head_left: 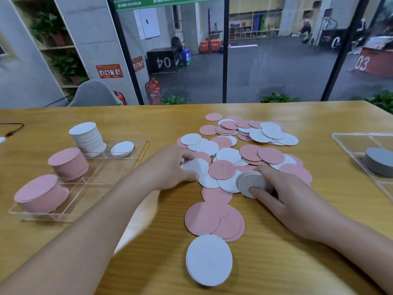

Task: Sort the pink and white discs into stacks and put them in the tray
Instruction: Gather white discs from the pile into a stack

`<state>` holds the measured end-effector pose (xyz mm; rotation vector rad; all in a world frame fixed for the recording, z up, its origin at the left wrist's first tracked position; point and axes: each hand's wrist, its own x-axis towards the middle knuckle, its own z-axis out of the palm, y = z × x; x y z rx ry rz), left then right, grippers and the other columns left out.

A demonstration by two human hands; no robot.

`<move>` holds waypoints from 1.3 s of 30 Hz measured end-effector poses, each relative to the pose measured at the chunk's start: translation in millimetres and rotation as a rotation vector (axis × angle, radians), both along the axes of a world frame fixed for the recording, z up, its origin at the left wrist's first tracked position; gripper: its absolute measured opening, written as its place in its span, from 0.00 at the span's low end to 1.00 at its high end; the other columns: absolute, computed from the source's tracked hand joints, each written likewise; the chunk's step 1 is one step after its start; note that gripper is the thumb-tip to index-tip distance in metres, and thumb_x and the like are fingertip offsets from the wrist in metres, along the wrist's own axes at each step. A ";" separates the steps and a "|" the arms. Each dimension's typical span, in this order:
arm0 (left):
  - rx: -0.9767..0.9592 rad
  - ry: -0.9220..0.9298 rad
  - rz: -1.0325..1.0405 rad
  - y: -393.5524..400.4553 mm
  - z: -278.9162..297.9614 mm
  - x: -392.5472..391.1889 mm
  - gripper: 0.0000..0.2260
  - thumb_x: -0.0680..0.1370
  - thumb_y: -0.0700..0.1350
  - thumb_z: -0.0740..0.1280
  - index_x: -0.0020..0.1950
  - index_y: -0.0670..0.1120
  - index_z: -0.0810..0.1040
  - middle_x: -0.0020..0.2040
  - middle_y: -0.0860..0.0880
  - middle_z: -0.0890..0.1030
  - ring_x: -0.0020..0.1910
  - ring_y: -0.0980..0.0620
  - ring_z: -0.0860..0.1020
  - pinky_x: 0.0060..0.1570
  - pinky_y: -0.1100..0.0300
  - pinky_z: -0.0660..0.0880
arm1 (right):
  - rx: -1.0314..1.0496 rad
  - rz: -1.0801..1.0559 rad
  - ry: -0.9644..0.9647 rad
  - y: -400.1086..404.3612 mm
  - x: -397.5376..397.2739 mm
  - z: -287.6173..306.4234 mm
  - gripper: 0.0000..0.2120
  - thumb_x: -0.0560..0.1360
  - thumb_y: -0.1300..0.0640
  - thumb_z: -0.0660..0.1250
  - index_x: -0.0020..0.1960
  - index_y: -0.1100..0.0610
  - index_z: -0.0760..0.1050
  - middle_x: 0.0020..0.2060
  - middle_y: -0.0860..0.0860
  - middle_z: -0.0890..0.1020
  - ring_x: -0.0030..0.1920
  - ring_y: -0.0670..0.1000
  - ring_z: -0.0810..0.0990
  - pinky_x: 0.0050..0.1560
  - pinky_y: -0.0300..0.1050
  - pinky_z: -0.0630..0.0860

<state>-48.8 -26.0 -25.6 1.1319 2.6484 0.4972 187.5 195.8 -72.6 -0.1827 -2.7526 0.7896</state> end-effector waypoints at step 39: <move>0.658 -0.387 -0.356 20.1 -32.2 63.1 0.14 0.83 0.29 0.69 0.59 0.44 0.89 0.55 0.52 0.90 0.59 0.52 0.87 0.63 0.59 0.81 | 0.011 0.017 0.041 -6.4 2.0 -1.0 0.06 0.84 0.47 0.68 0.59 0.39 0.71 0.48 0.34 0.79 0.48 0.43 0.78 0.43 0.37 0.71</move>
